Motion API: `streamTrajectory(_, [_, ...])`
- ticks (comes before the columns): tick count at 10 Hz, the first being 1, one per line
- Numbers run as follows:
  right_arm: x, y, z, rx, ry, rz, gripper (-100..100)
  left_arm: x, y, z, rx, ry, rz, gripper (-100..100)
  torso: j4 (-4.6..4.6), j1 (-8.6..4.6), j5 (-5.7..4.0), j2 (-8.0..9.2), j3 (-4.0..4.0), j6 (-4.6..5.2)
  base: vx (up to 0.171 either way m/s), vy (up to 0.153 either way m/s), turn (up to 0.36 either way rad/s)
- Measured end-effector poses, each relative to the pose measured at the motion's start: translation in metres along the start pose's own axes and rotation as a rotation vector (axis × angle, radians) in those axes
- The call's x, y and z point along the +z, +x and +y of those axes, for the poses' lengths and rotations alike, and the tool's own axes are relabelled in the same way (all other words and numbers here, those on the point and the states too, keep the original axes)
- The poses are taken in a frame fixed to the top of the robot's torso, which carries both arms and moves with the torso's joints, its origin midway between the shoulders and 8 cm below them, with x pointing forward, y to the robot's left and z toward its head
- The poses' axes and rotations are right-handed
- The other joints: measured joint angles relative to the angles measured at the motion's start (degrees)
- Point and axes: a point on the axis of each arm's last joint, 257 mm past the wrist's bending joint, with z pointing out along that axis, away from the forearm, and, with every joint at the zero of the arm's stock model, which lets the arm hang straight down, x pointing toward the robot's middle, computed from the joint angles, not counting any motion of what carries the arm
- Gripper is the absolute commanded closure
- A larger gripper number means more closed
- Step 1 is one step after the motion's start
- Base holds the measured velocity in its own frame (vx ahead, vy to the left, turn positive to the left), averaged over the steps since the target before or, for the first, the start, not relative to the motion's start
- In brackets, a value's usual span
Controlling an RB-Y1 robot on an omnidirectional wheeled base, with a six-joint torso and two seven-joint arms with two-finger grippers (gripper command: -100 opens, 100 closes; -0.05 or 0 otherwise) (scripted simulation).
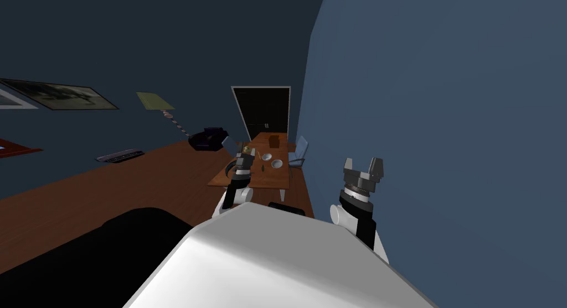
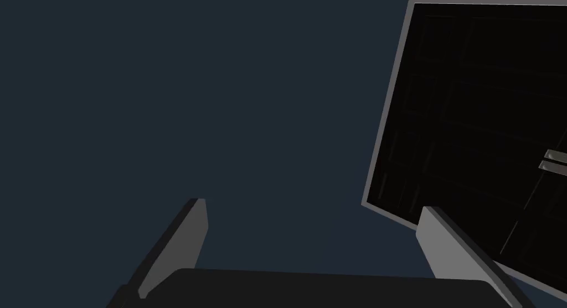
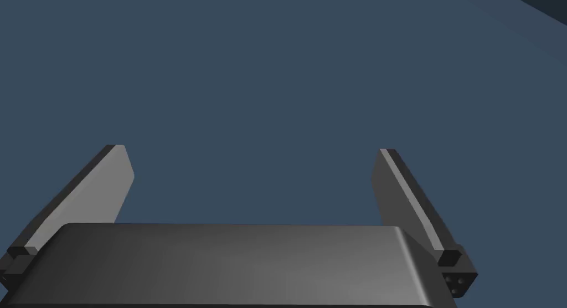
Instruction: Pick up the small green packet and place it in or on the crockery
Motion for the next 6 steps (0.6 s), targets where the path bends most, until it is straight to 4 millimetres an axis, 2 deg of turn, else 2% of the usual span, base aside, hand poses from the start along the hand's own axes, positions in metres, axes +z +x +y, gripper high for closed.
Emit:
streamTrajectory(2, [0.000, 0.000, 0.000, 0.000, 0.000, 0.000, 0, -0.003, 0.000, 0.012, -0.053, -0.020, 0.004, -100, 0.10, 0.22, 0.05, 0.48, 0.27, 0.01, -0.141, 0.074, -0.098])
streamTrajectory(6, [0.000, 0.000, 0.000, 0.000, 0.000, 0.000, 0, -0.013, -0.004, 0.050, -0.221, -0.074, -0.012, -100, 0.09, 0.40, 0.09, 0.40, 0.24, 0.01, -0.103, 0.091, -0.157])
